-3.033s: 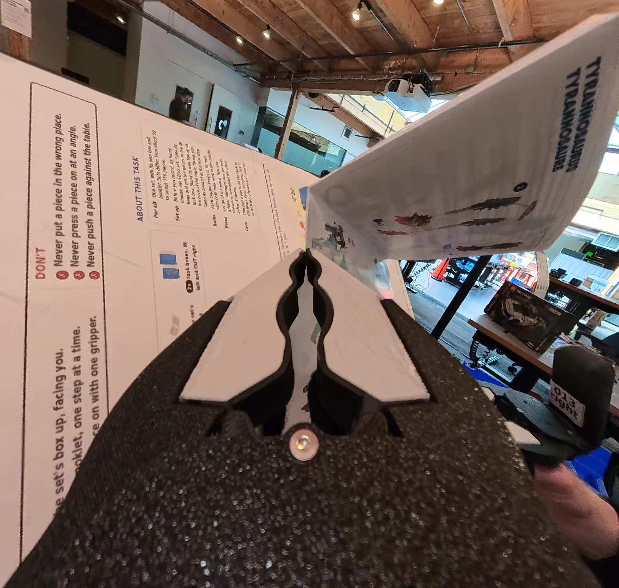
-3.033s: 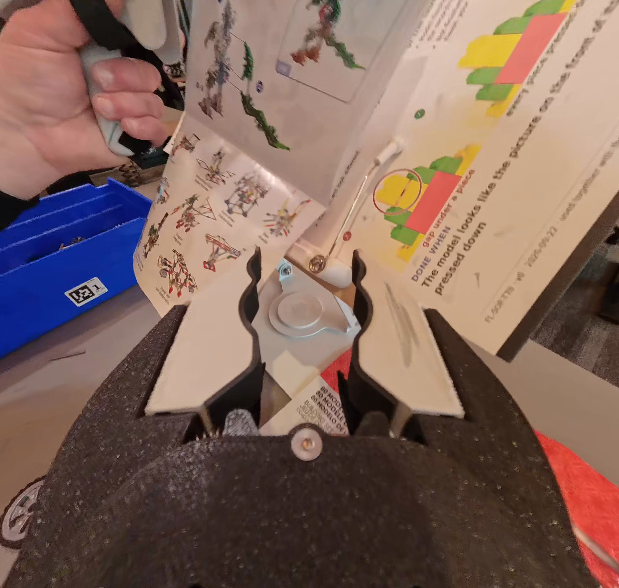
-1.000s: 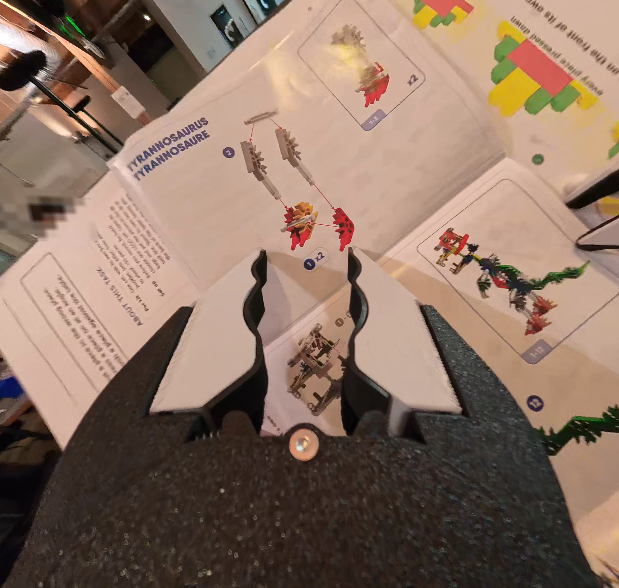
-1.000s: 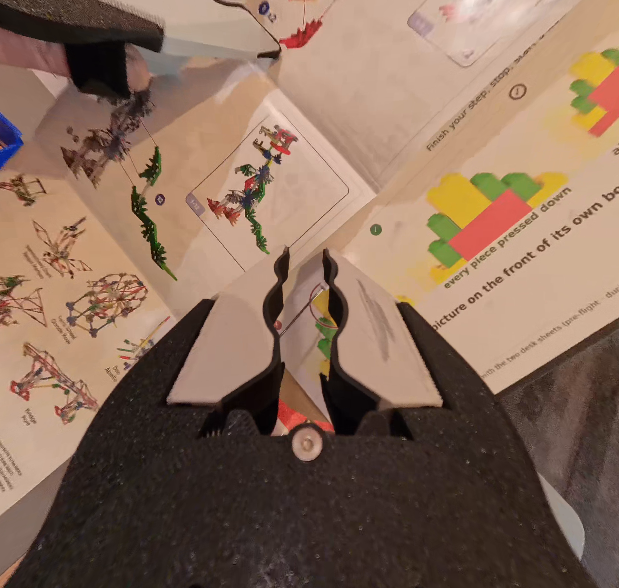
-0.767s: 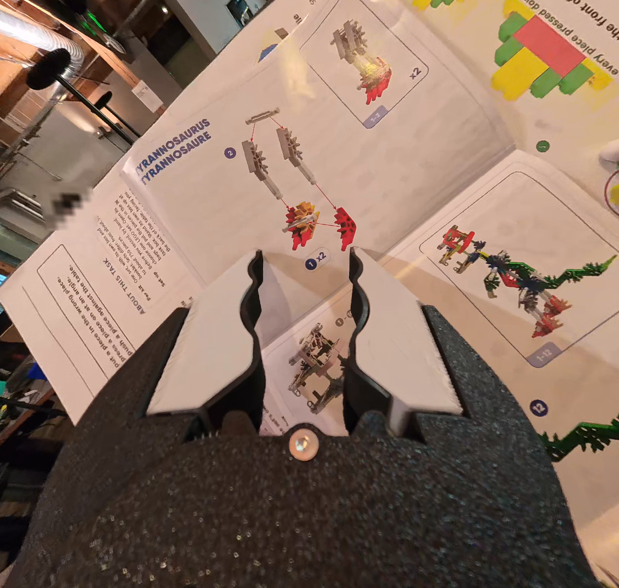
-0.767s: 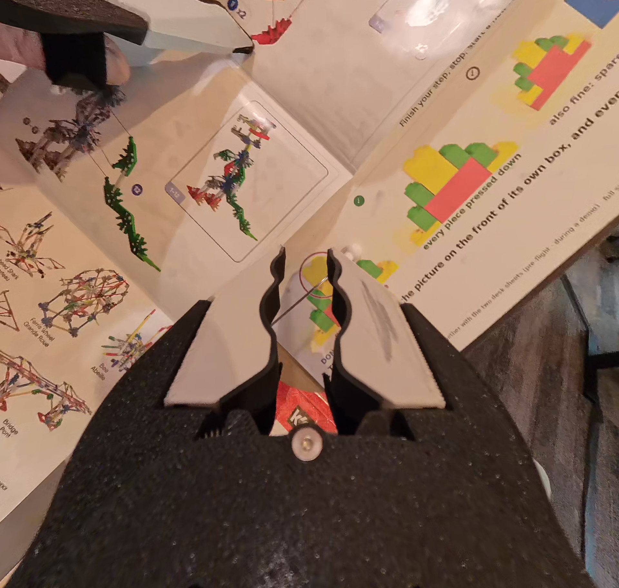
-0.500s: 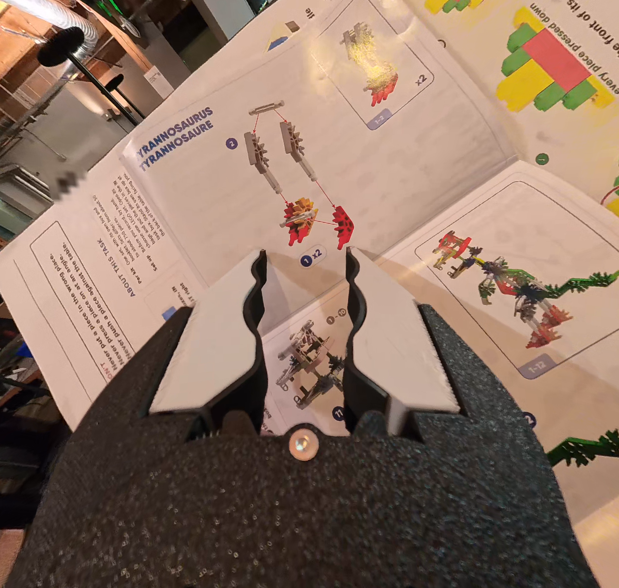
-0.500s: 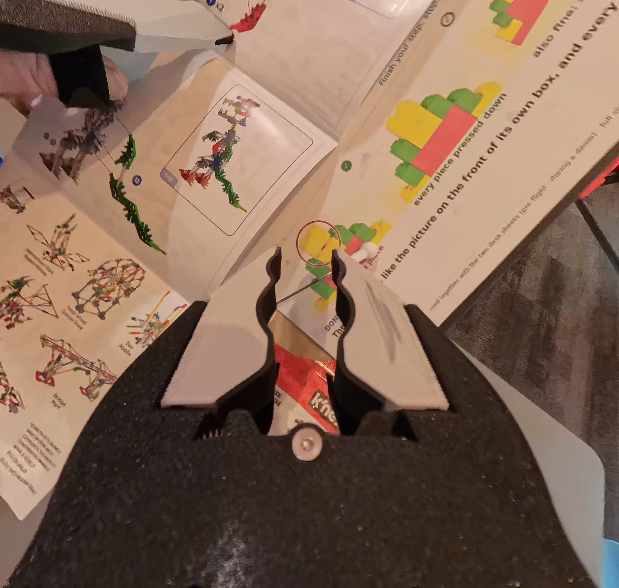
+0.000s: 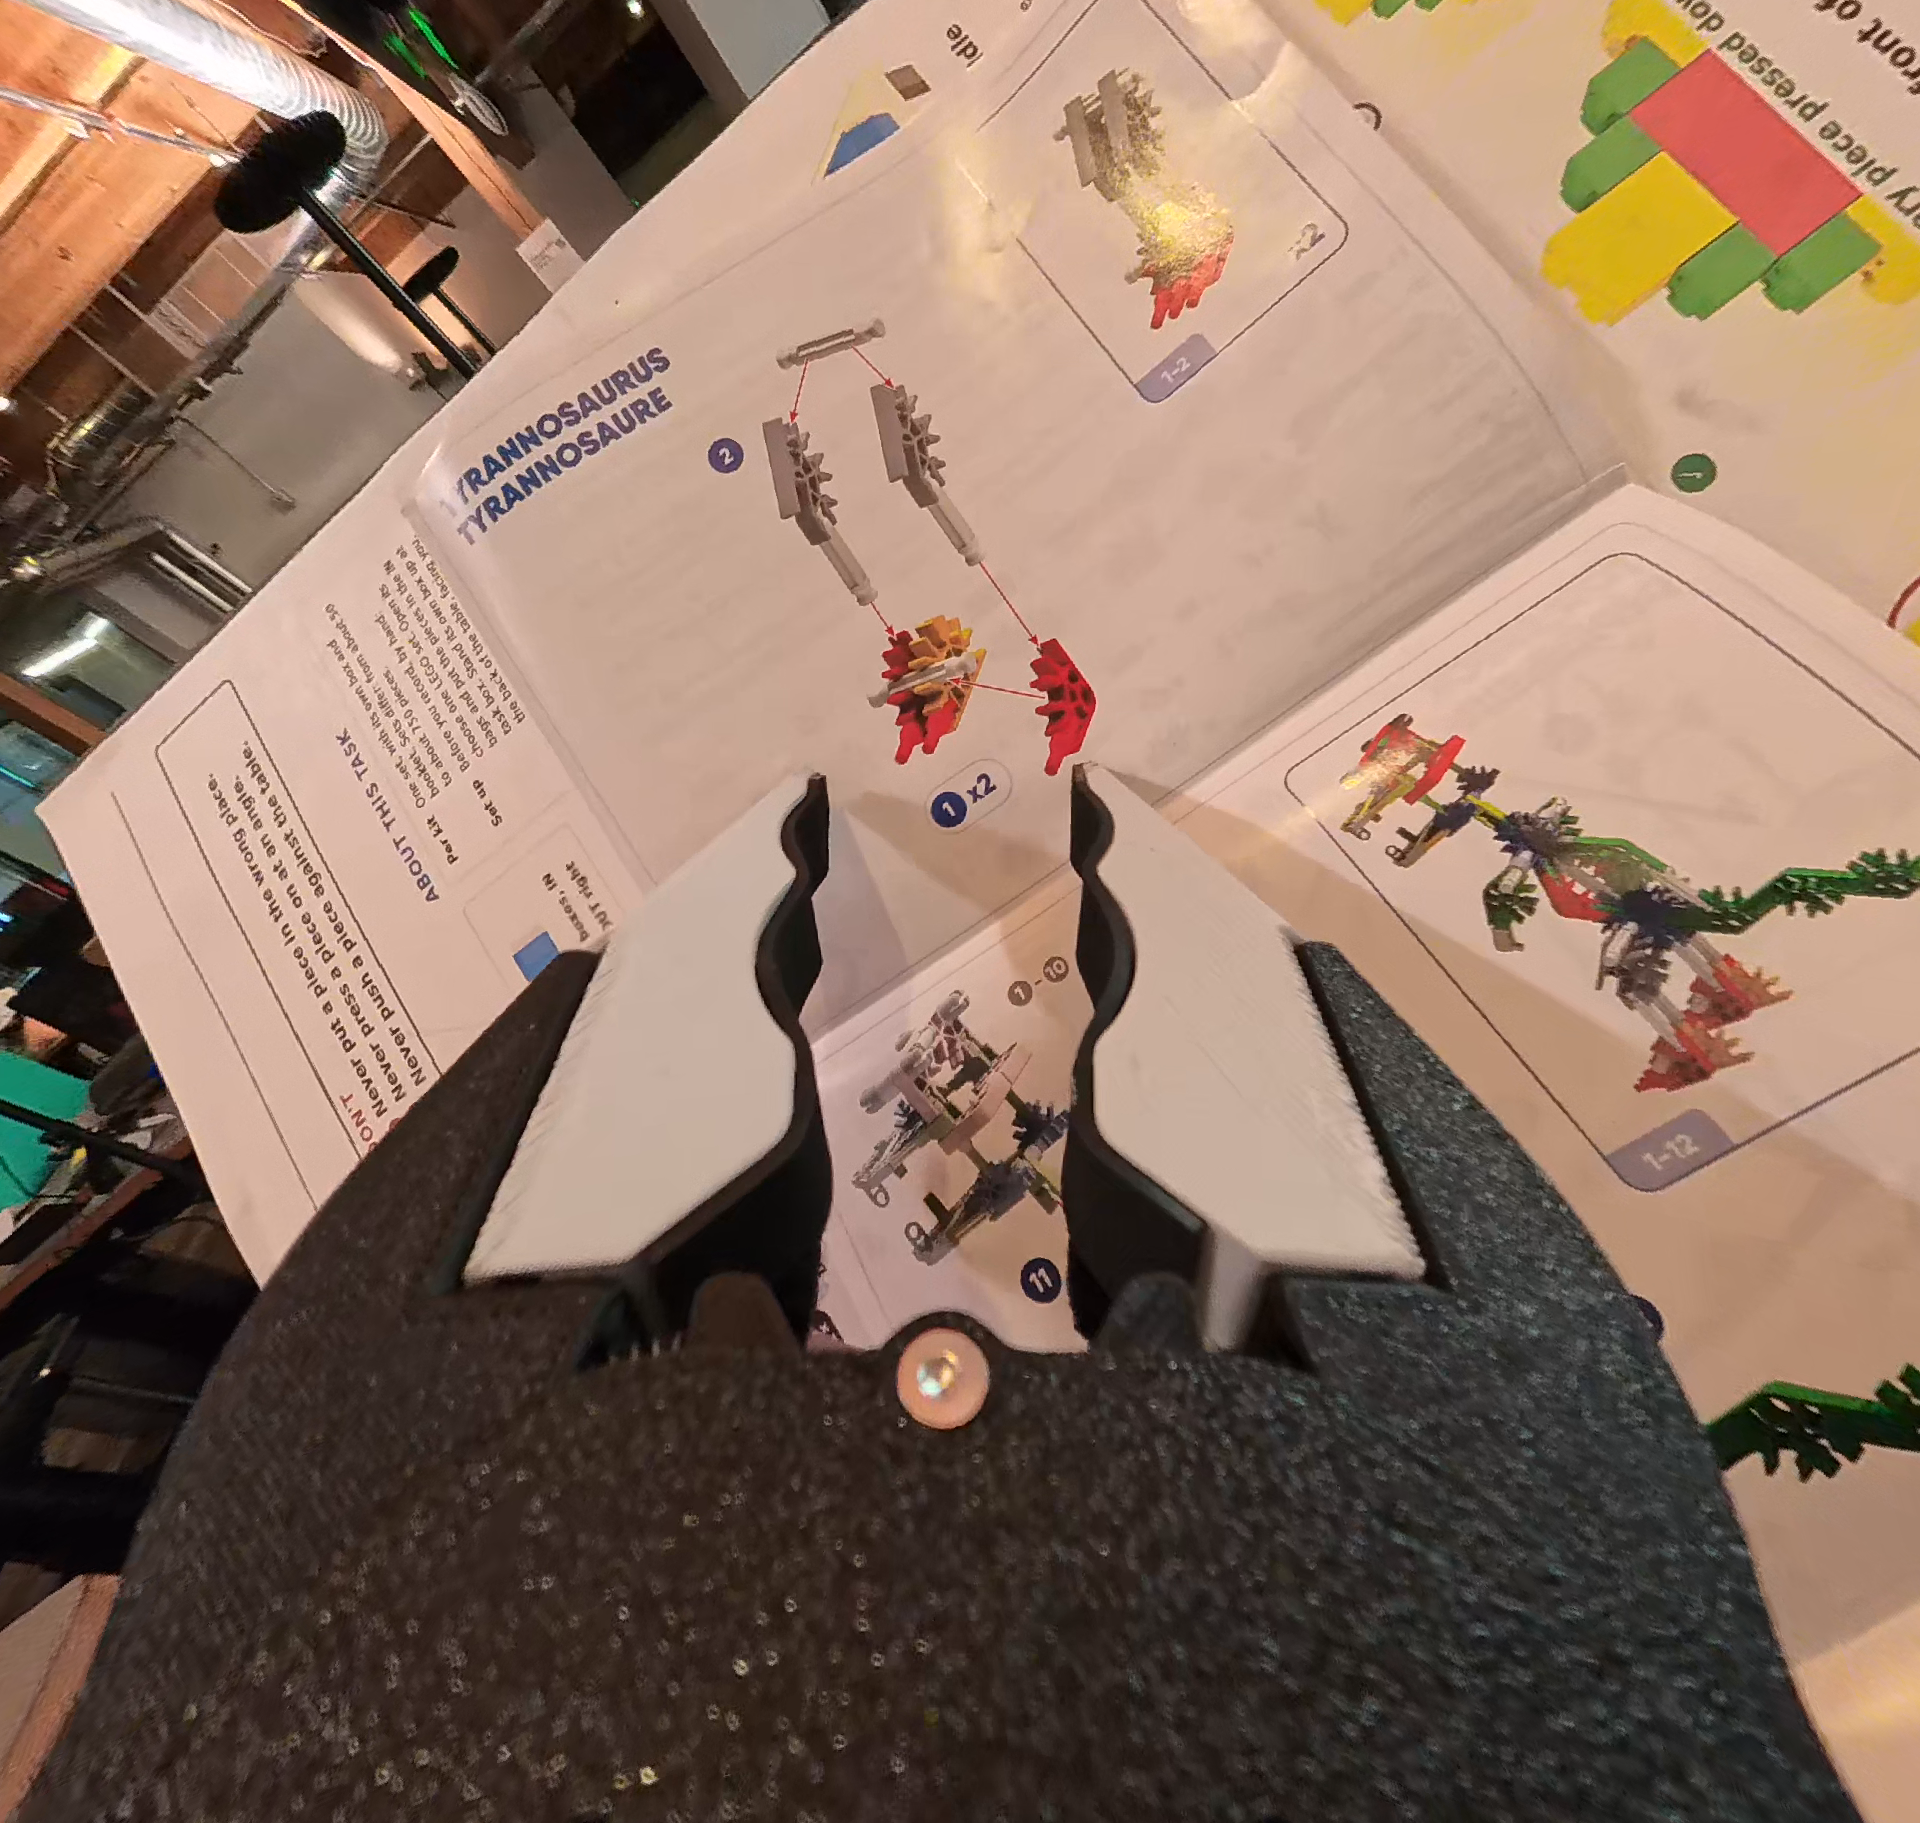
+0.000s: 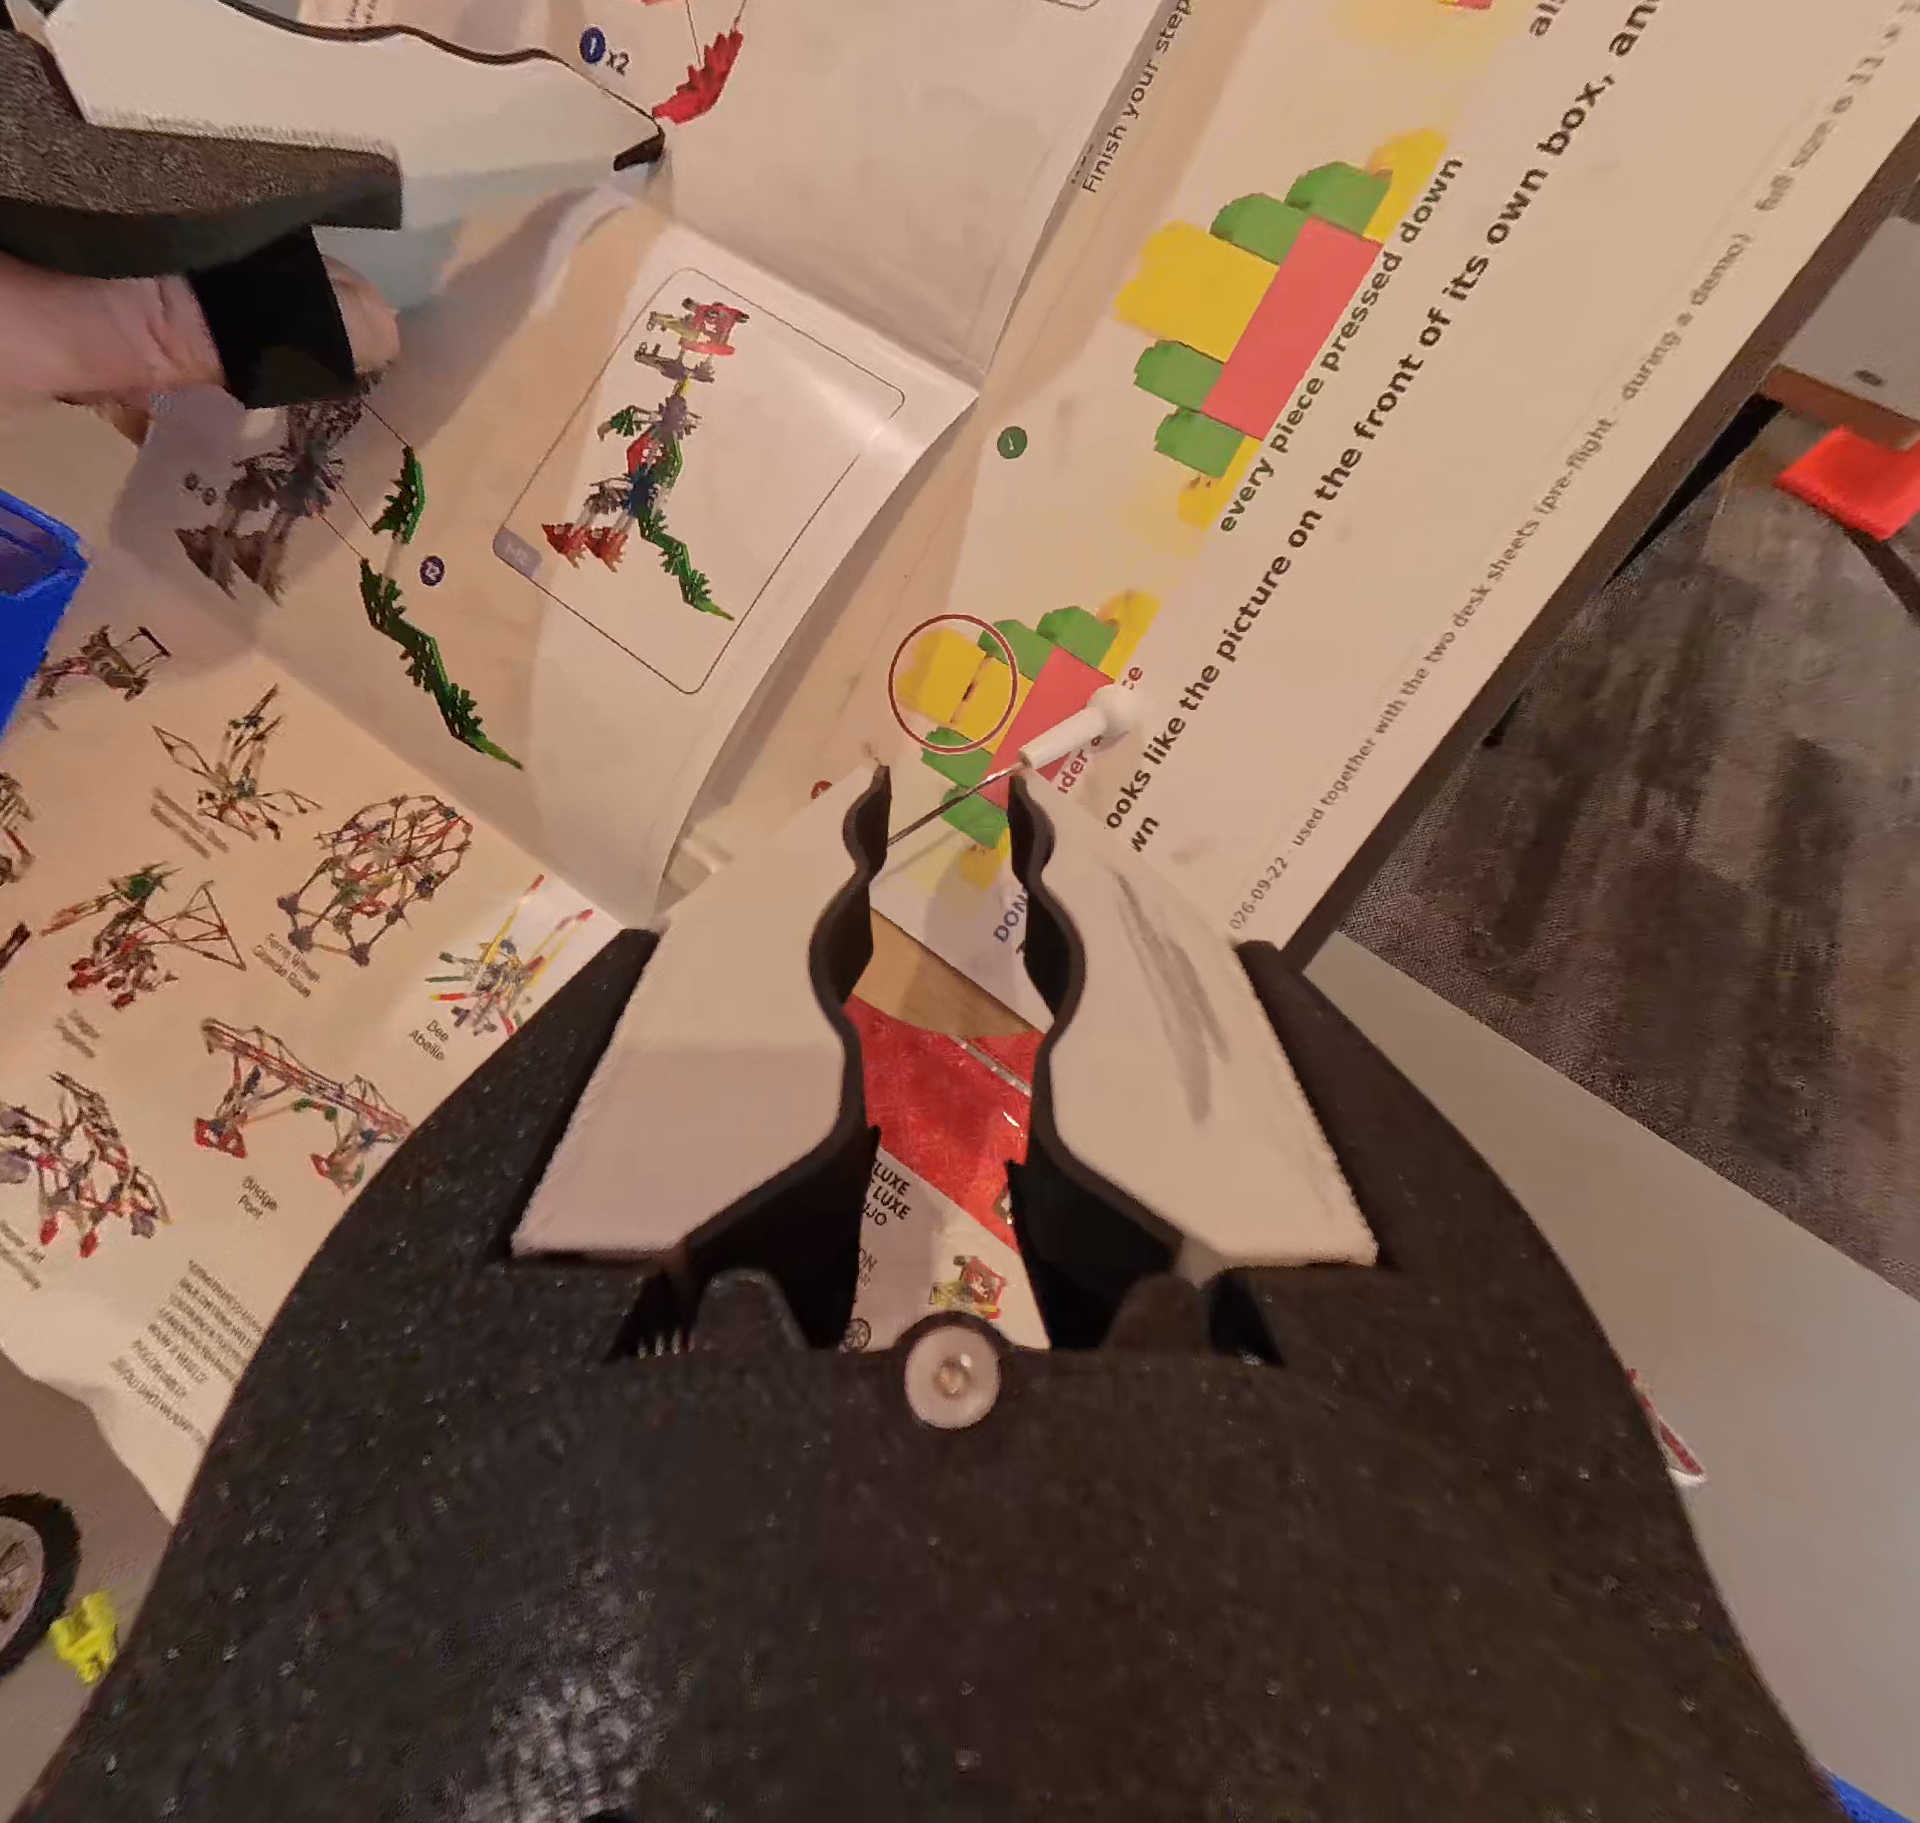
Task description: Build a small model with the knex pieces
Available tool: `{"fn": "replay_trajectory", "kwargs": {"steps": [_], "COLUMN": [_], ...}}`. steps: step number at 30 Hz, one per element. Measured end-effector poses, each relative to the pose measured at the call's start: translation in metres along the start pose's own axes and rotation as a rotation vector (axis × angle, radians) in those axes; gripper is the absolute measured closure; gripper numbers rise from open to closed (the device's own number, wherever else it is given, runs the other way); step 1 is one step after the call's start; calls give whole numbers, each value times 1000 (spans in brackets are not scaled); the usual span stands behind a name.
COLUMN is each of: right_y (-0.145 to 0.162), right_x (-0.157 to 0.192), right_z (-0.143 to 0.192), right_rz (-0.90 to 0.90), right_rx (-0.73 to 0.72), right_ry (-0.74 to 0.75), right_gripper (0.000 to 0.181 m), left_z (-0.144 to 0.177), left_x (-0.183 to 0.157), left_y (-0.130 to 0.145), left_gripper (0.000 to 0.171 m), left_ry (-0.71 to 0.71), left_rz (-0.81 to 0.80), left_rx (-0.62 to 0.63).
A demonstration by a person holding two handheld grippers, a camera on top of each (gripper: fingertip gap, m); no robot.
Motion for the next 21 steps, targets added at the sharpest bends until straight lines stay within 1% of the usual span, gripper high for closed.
{"fn": "replay_trajectory", "kwargs": {"steps": [2,5,6,7,8,10,11,13,15,19,21], "right_y": [1,12,16,16,12,5,5,-1,-4,-7,-6], "right_x": [3,0,3,5,4,9,9,16,22,39,42], "right_z": [2,-9,-14,-16,-16,-16,-18,-17,-19,-20,-25], "right_rz": [-34,-60,-83,-109,-119,-85,-60,-23,63,329,446], "right_rx": [-1,47,58,43,-8,-88,-101,-142,-152,-134,-75], "right_ry": [-38,-27,-54,-76,-82,-111,-101,-145,-143,-139,-98], "right_gripper": [160,156,157,165,174,177,177,180,180,181,181], "left_z": [0,0,0,0,0,0,0,-1,-1,-1,0], "left_x": [-1,-1,-1,-1,-2,-2,-2,-3,-4,-7,-9], "left_y": [0,-1,-1,-1,-1,-1,-1,-1,-2,-3,-3], "left_gripper": [127,127,127,127,128,128,128,129,132,137,139], "left_ry": [-5,-8,-9,-10,-9,-11,-13,-19,-20,-35,-38], "left_rz": [-13,-12,-11,-11,-11,-14,-16,-28,-34,-59,-71], "left_rx": [-3,0,0,0,-1,-2,-2,-3,-5,-16,-22]}}
Point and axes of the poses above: each gripper's, where its closed fingertips meet, z back along the fingers, y out of its underside, x = y × z across the jaws, the point moved 3 cm from there along z, back along the fingers, and after that the axes turned 9 degrees about -z, right-handed, at the moved point
